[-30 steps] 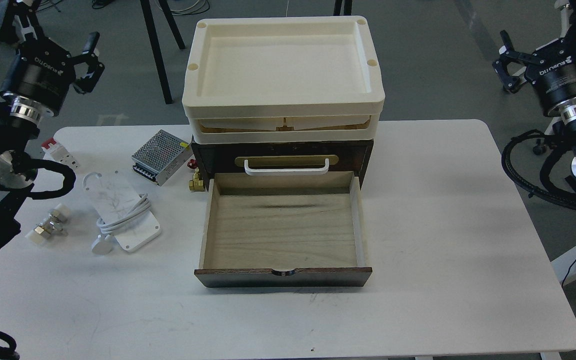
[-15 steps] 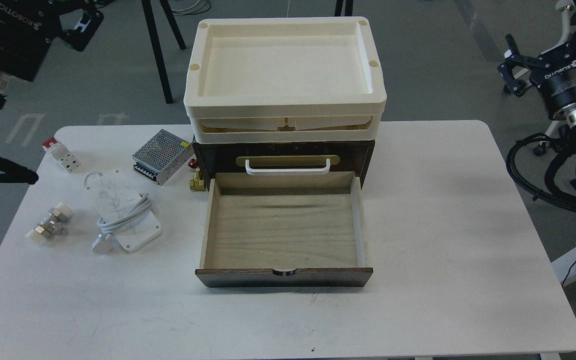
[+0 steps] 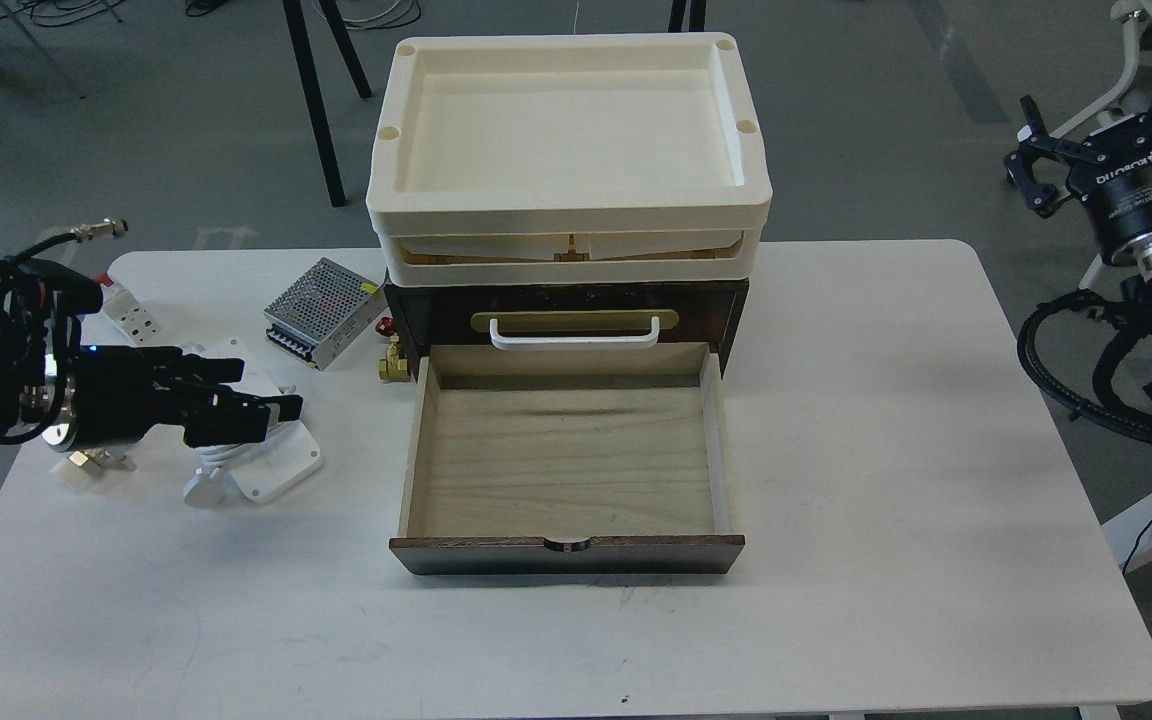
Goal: Put charging cable into cabinet
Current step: 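Lower the left gripper and grasp the white charger with cable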
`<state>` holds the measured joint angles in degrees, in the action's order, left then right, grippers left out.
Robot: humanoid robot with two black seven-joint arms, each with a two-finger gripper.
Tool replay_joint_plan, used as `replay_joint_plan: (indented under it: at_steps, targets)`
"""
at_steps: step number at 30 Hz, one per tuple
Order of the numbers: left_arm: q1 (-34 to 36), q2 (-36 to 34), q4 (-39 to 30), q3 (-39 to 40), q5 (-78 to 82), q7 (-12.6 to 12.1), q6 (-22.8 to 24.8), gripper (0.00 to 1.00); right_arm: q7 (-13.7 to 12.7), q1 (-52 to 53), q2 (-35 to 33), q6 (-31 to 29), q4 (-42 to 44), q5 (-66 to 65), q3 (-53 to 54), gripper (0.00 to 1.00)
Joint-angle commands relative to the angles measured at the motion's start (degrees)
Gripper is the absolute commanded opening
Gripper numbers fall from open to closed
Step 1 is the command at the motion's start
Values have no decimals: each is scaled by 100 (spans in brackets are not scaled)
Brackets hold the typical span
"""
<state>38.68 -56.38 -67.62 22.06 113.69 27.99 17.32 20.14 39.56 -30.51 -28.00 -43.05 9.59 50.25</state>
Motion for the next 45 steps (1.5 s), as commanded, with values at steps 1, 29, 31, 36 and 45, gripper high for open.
replay_joint_plan:
  at_steps: [1,29,31,36,45]
  targets:
    - [-36,495,671,-35,584,1,-343,99,-1,-9,1,0,-2,-1,11,100]
    - [-10,1727,2816,-975,681,1,-1653,65,7,-168,-25,0,24,-1,99,100]
    - [8,1727,2816,-967,681,1,-1662,51,7,-168,-25,0,24,8,99,100]
    - [34,1727,2816,-949,663,1,-1723,1,7,-168,-25,0,24,-1,107,100]
    - [166,1368,2335,-949,285,1,-1812,0,7,-220,-34,0,33,-1,134,100]
